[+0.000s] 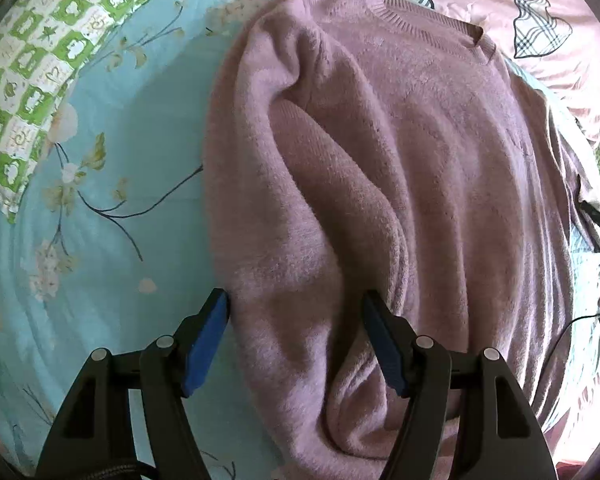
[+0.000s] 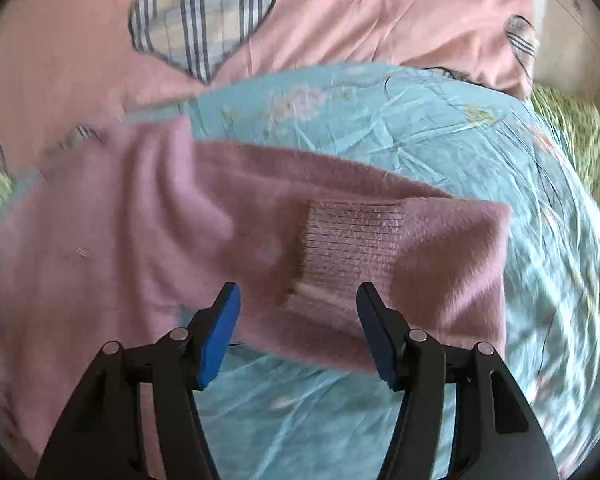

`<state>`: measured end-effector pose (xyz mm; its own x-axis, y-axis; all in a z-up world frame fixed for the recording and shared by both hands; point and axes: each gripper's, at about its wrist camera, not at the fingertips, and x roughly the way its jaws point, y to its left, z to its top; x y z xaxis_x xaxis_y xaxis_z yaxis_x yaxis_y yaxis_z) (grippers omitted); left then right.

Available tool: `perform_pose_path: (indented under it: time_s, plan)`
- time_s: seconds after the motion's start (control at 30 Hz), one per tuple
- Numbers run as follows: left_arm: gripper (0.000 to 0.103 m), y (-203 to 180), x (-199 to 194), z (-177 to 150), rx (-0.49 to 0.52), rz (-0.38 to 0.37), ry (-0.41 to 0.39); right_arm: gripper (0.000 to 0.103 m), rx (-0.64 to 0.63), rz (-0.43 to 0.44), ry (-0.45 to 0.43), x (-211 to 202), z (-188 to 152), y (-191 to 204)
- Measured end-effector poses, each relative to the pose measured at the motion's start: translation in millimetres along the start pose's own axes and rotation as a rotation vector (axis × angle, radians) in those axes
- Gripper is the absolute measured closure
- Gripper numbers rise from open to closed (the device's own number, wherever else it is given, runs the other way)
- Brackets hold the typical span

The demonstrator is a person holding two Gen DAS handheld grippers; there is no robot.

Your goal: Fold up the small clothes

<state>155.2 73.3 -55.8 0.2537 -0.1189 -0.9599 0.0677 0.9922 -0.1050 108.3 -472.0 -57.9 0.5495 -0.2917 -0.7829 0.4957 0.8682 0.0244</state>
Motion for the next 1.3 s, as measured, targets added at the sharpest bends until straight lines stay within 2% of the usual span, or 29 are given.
perform_pose_path:
  time_s: [0.07,0.1,0.13,0.17,0.2,0.27,0.37,0.5,0.63,0.73,0.8,0.83,0.9,0.93,0.97,1.07,1.2,1.3]
  plan:
    - [0.034,1,-8,3,0.001,0.007,-0.017,0.043,-0.031,-0.043,0.045,20,-1,-8]
    - [0.034,1,-12,3,0.003,0.009,-0.027,0.047,-0.047,-0.056,0.051,27,-2,-11]
    - [0.035,4,-18,-1,0.005,0.010,-0.037,0.061,-0.051,-0.060,0.035,24,-2,-15]
    - [0.035,4,-24,1,0.005,0.005,-0.052,0.085,-0.031,-0.056,0.023,20,1,-18]
    - [0.035,4,-29,2,0.003,-0.005,-0.065,0.090,-0.002,-0.035,0.022,16,4,-21]
    - [0.034,1,-37,6,-0.003,-0.032,-0.087,0.092,0.060,0.026,-0.026,-1,11,-19]
    - [0.034,-6,-50,12,-0.001,-0.078,-0.122,0.094,0.124,0.243,-0.104,-34,21,5]
    - [0.034,-14,-59,15,0.011,-0.120,-0.148,0.094,0.086,0.497,-0.121,-58,33,74]
    - [0.034,-21,-60,13,0.015,-0.156,-0.149,0.094,0.027,0.718,-0.070,-58,36,160]
    - [0.034,-25,-55,11,0.009,-0.184,-0.134,0.093,-0.047,0.791,-0.019,-49,28,219]
    - [0.034,-29,-50,10,0.006,-0.200,-0.116,0.091,-0.075,0.839,0.049,-36,19,250]
    - [0.034,-30,-48,11,0.007,-0.207,-0.111,0.089,-0.093,0.837,0.084,-29,13,262]
    - [0.034,-36,-43,14,0.013,-0.220,-0.103,0.072,-0.130,0.809,0.169,-15,1,284]
    - [0.034,-40,-41,16,0.015,-0.225,-0.100,0.052,-0.134,0.804,0.216,-8,-4,288]
    - [0.034,-43,-37,19,0.015,-0.234,-0.095,0.043,-0.124,0.801,0.246,-3,-8,289]
    - [0.034,-55,-22,32,0.007,-0.277,-0.062,0.043,-0.083,0.818,0.220,-6,-12,271]
    - [0.034,-77,5,51,-0.009,-0.343,-0.005,0.043,0.002,0.788,0.165,-11,-9,224]
    - [0.035,-96,31,63,-0.010,-0.334,0.038,0.043,0.043,0.752,0.149,-8,-6,202]
